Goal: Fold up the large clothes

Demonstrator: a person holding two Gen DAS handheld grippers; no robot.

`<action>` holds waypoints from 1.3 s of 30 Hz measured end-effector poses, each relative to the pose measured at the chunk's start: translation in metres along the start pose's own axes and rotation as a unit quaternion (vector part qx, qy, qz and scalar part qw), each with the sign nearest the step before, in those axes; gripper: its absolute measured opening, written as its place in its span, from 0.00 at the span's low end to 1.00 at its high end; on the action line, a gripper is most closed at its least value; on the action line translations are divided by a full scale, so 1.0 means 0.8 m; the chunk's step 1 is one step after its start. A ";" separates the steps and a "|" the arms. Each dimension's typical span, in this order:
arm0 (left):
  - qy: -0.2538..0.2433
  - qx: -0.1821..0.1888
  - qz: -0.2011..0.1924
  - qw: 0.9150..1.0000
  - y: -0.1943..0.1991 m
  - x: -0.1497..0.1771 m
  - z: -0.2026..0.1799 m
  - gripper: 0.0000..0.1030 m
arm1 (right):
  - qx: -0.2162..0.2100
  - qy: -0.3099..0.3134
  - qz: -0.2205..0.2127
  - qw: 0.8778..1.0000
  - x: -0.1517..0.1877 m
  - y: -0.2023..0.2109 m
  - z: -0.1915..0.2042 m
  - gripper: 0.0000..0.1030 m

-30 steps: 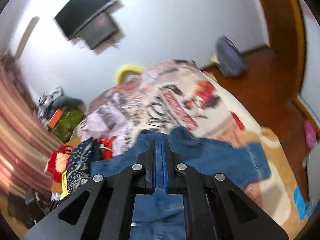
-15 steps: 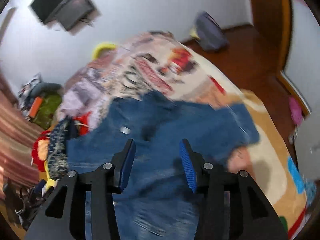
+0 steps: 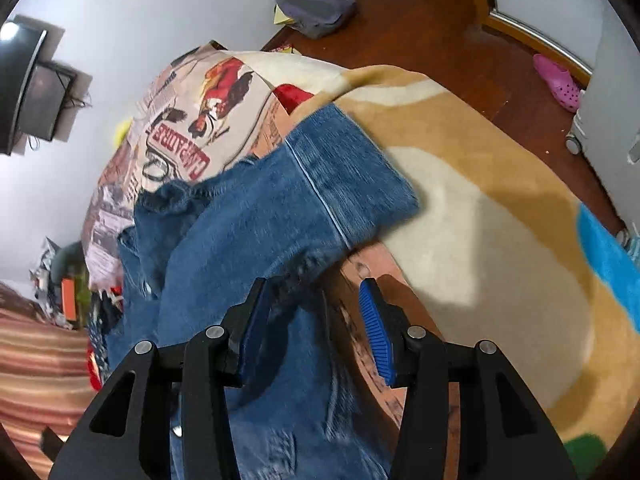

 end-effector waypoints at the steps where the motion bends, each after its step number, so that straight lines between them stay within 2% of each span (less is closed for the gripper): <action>1: 0.000 -0.001 0.002 1.000 -0.002 0.001 0.000 0.84 | -0.005 -0.003 -0.003 1.000 -0.004 -0.004 0.005 0.41; 6: 0.003 -0.003 0.008 1.000 -0.008 0.004 0.005 0.84 | -0.018 -0.009 0.002 1.000 -0.008 -0.028 0.012 0.44; 10: 0.007 -0.005 0.006 1.000 -0.006 0.005 0.013 0.84 | -0.016 0.006 -0.019 1.000 -0.008 -0.023 0.021 0.23; 13: 0.012 -0.006 -0.001 1.000 -0.001 0.004 0.022 0.84 | -0.008 0.038 -0.041 0.998 -0.005 -0.005 0.036 0.16; 17: 0.018 -0.005 -0.010 1.000 0.011 0.005 0.032 0.84 | -0.005 0.075 -0.058 0.995 0.004 0.018 0.063 0.14; 22: 0.026 -0.002 -0.024 0.999 0.027 0.010 0.042 0.84 | -0.014 0.115 -0.099 0.988 0.015 0.056 0.106 0.09; 26: 0.030 0.000 -0.038 0.999 0.043 0.012 0.052 0.84 | -0.034 0.148 -0.099 0.983 0.028 0.070 0.151 0.08; 33: 0.049 -0.010 -0.070 0.996 0.081 0.012 0.087 0.84 | -0.092 0.236 -0.091 0.963 0.099 0.089 0.273 0.08; 37: 0.067 -0.020 -0.079 0.994 0.098 0.022 0.114 0.84 | -0.118 0.298 -0.057 0.946 0.164 0.071 0.336 0.08; 39: 0.074 -0.025 -0.077 0.994 0.101 0.030 0.128 0.84 | -0.119 0.321 -0.035 0.939 0.192 0.053 0.351 0.08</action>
Point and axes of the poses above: each gripper's, at about its wrist camera, not at the fingertips, and y roughly against the way its jaws point, z to its left, x to its underside, the point moved 9 cm from there along -y, roughly the way its jaws point, and after that the axes turned 7 degrees about -y, right-handed, at the moved point
